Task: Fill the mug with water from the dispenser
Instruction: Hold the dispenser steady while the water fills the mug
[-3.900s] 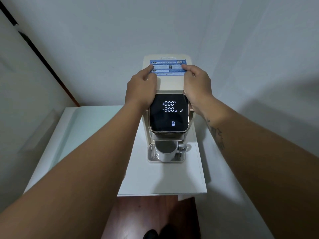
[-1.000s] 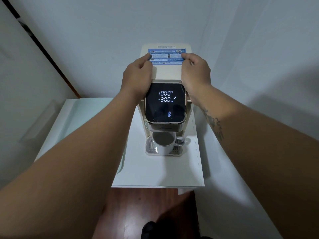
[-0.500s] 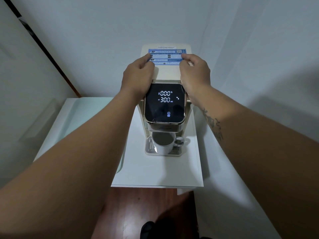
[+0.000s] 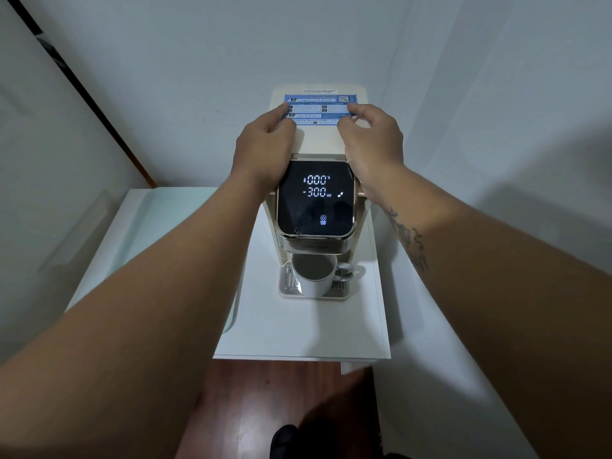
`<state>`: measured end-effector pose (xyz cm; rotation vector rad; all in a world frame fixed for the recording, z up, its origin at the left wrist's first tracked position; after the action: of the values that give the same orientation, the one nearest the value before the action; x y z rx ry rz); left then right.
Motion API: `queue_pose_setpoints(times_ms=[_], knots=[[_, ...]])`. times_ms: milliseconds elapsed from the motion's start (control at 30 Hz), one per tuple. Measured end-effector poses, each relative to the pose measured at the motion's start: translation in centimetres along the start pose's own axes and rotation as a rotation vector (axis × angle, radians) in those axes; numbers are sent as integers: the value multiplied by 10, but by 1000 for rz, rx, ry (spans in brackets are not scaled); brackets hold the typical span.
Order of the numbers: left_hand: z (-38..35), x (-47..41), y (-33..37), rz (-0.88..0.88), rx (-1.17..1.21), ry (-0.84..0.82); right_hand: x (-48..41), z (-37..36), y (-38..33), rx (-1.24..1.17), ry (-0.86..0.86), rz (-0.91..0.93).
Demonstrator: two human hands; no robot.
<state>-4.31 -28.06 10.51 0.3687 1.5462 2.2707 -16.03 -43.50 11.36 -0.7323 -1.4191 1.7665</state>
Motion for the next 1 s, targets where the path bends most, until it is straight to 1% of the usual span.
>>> queue_pose_setpoints(times_ms=[1000], knots=[[-1,-5,-2,-20,2,6,-1,0,-1,14,-1,30]])
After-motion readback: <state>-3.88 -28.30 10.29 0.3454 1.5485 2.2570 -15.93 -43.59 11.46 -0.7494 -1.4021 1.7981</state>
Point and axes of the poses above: each hand's wrist, its own x-axis away from the middle knuckle, its own z-axis out of the back of the hand, y = z × x, the point moved 9 cm from there along -x, towards the middle knuckle, and after that the axes turned 1 degree about -x, right-handed, at the moved point
